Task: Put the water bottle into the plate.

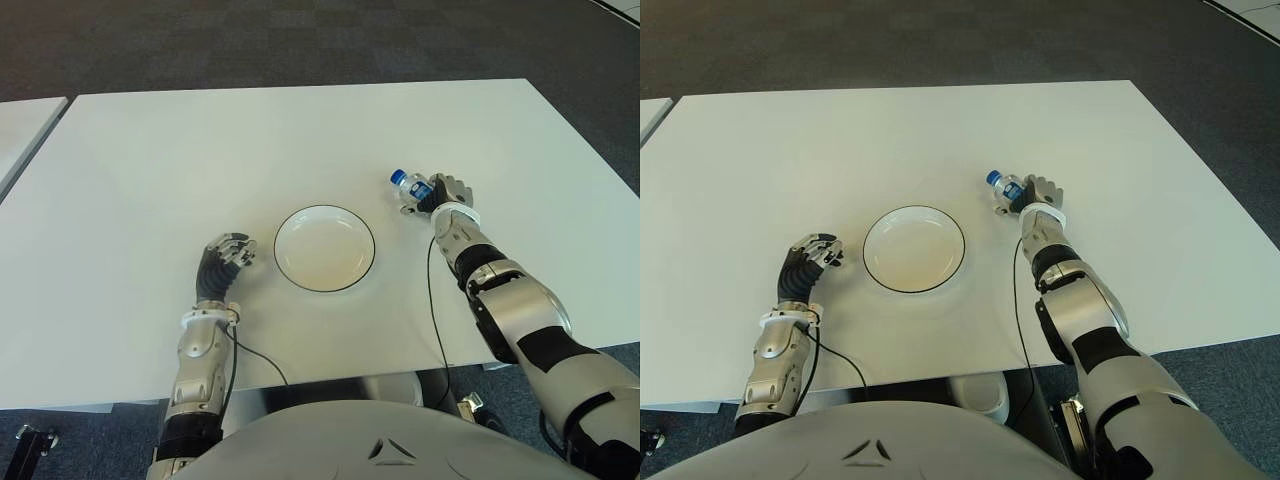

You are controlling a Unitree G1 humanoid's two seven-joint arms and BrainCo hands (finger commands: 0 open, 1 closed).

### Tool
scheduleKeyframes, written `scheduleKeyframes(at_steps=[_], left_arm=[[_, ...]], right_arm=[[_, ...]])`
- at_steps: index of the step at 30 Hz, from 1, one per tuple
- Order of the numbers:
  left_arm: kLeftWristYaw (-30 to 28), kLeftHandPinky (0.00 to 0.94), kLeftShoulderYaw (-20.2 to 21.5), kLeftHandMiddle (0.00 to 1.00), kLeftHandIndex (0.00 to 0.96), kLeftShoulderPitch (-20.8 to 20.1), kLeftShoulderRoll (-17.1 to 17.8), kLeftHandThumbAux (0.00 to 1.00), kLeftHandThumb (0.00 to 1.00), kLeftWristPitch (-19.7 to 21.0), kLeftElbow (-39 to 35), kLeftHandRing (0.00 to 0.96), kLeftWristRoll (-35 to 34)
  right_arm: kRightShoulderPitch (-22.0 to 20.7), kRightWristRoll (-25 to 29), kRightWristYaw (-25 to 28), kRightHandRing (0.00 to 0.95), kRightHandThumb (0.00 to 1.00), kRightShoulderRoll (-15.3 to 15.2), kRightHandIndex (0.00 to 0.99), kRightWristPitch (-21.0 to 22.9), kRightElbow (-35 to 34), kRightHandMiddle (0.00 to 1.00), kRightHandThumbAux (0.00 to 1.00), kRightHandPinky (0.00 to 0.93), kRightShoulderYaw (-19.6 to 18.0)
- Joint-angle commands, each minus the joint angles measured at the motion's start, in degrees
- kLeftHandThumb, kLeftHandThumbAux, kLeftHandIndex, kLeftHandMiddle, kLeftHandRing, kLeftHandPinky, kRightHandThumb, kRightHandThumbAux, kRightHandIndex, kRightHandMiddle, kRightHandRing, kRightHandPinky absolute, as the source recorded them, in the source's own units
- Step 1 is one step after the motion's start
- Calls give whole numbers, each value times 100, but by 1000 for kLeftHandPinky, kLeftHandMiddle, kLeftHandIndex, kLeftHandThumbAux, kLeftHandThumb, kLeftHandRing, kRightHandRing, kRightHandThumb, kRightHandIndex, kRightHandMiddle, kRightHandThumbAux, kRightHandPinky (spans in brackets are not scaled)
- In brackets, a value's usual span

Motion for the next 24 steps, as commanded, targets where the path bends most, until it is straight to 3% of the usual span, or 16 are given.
scheduleKeyframes(at_steps=[1,24], left_arm=[[71,527,13,564,431,25,-55,714,704,160,39,541,51],[104,536,48,560,431,56,-122,714,704,198,-58,543,129]], right_arm=[[467,206,337,745,698,223,436,329,299,746,724,787,-87],[416,396,315,843,693,220,437,225,100,848,728,852,-262]])
